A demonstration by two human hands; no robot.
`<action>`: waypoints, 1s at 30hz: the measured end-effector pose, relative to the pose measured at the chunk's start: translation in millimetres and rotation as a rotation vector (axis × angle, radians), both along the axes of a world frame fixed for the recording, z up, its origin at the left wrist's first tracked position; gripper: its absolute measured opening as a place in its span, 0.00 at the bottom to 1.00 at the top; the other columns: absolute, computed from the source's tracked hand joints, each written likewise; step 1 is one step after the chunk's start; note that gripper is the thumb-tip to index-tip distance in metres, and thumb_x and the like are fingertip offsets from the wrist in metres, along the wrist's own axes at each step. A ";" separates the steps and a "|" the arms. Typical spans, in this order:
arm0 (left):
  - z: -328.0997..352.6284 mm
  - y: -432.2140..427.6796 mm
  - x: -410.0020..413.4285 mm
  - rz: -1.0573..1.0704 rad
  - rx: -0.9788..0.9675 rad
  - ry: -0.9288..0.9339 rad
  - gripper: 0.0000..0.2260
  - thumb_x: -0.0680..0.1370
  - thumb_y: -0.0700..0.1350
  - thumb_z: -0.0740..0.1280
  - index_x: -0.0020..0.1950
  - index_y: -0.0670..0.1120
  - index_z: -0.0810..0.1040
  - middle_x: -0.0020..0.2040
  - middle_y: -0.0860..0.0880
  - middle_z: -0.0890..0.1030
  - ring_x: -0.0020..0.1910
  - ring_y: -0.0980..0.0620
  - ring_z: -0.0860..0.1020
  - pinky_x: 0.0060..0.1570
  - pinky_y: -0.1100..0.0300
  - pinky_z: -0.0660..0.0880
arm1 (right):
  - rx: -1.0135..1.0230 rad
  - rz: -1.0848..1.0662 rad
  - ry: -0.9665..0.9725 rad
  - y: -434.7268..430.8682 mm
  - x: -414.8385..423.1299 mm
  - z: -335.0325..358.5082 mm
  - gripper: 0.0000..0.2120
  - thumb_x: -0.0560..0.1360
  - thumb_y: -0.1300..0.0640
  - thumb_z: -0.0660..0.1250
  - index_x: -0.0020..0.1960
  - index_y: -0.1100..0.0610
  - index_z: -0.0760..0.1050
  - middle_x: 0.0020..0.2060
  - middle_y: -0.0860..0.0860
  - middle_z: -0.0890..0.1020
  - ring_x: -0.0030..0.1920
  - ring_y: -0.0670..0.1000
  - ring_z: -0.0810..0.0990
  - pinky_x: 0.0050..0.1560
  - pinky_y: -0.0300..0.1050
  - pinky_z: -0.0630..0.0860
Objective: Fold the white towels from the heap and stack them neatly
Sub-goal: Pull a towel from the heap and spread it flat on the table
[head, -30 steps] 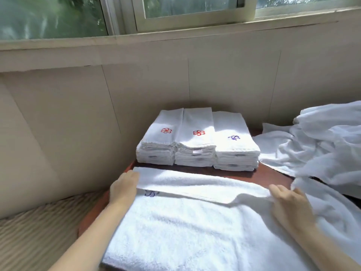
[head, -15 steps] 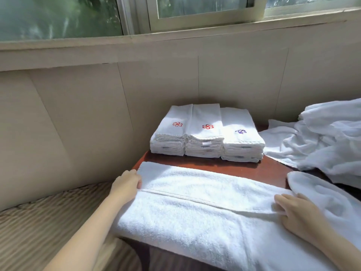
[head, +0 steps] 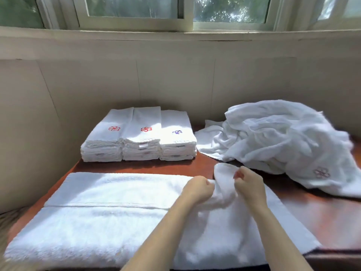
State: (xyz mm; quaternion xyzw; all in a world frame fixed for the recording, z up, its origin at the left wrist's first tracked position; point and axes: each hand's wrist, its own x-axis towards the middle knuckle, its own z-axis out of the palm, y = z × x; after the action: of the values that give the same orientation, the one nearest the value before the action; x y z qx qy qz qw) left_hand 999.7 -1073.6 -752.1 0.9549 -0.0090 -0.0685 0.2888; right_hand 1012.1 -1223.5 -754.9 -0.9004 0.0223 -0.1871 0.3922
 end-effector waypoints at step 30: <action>-6.2 -86.7 4.7 -0.429 0.147 -0.228 0.23 0.76 0.41 0.63 0.70 0.51 0.63 0.65 0.51 0.69 0.61 0.49 0.70 0.53 0.55 0.69 | 0.490 0.016 0.520 -126.6 49.0 -13.3 0.24 0.70 0.70 0.66 0.64 0.55 0.71 0.45 0.54 0.78 0.38 0.52 0.74 0.34 0.40 0.69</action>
State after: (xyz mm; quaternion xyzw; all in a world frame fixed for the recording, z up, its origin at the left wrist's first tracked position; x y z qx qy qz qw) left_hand 1004.4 -1160.3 -758.3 0.9511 -0.2387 -0.0206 0.1948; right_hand 1061.1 -1350.2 -768.2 -0.7973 0.1585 0.0621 0.5791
